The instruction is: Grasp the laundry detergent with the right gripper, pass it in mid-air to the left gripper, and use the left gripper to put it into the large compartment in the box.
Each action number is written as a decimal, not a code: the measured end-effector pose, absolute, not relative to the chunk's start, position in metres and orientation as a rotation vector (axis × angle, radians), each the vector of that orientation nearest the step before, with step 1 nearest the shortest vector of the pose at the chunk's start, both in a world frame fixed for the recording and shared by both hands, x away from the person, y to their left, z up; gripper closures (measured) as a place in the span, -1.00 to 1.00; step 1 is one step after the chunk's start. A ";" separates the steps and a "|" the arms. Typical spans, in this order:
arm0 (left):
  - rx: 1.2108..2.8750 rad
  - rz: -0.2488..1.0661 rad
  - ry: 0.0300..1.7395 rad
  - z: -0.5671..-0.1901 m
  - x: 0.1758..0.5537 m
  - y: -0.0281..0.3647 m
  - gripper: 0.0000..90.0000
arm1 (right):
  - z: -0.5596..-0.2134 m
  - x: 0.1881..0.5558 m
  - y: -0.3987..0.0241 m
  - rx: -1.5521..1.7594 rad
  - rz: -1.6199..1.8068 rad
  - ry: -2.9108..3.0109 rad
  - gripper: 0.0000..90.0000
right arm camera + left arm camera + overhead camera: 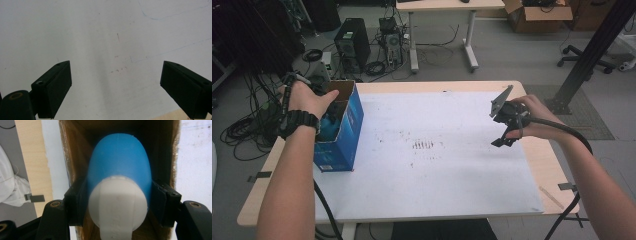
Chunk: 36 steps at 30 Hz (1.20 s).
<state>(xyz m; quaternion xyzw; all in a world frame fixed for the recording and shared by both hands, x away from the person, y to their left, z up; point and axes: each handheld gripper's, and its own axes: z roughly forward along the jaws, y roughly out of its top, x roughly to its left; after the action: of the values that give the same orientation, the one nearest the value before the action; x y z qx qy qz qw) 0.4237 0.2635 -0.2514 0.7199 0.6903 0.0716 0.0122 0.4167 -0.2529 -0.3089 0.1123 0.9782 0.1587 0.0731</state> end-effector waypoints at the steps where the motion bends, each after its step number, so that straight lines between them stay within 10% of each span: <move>1: 2.245 0.221 2.152 -0.253 0.424 0.264 -0.15 | -0.309 0.417 -0.253 0.335 0.474 2.939 -0.76; 36: 2.274 0.206 2.128 -0.264 0.422 0.261 -0.17 | -0.312 0.413 -0.252 0.336 0.470 2.943 -0.76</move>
<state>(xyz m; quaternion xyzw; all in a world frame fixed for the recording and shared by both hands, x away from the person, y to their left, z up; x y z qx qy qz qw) 0.4216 0.2609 -0.2639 0.7285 0.6818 0.0661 0.0101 0.4128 -0.2520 -0.3116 0.1117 0.9788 0.1565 0.0713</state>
